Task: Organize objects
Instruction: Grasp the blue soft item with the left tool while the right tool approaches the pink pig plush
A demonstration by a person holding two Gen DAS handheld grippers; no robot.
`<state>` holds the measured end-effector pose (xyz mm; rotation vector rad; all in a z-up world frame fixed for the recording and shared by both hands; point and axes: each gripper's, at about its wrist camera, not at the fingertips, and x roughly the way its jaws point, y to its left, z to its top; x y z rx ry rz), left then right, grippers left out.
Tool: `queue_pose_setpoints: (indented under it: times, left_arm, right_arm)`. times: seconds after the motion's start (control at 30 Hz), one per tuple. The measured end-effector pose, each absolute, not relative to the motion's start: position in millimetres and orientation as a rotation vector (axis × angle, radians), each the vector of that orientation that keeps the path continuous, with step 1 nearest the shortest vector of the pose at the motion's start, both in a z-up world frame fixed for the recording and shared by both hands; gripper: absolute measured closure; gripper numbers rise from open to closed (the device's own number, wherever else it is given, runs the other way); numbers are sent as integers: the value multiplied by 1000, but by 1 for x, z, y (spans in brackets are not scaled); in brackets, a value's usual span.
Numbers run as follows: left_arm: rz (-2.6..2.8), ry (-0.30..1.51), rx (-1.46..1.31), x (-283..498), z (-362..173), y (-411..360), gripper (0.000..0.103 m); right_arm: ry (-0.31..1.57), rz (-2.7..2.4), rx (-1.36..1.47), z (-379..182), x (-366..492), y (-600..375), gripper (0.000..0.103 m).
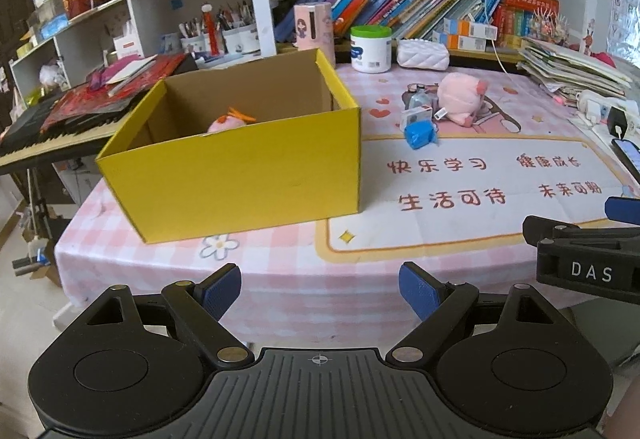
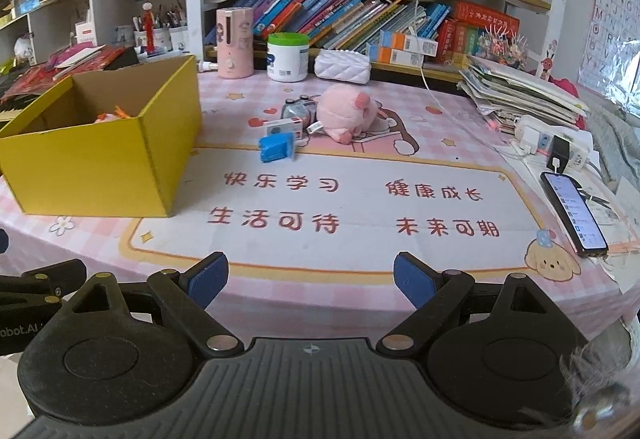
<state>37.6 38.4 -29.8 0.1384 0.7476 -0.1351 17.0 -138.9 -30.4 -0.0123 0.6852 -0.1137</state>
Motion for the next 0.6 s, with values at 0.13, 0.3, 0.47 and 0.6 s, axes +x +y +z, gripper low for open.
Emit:
queue_pose_setpoints:
  times: [0.13, 0.3, 0.47, 0.6]
  left_arm:
    - [-139, 749, 127, 51, -28, 23, 15]
    - [-146, 739, 104, 71, -26, 0, 15]
    - [-157, 737, 84, 93, -27, -30, 15]
    - [-162, 737, 75, 108, -28, -52, 15]
  right_arm:
    - [689, -115, -12, -29, 35, -155, 13]
    - [682, -104, -34, -24, 59, -177, 13]
    - [669, -107, -43, -18, 84, -206, 13]
    - [667, -108, -46, -17, 104, -231, 13]
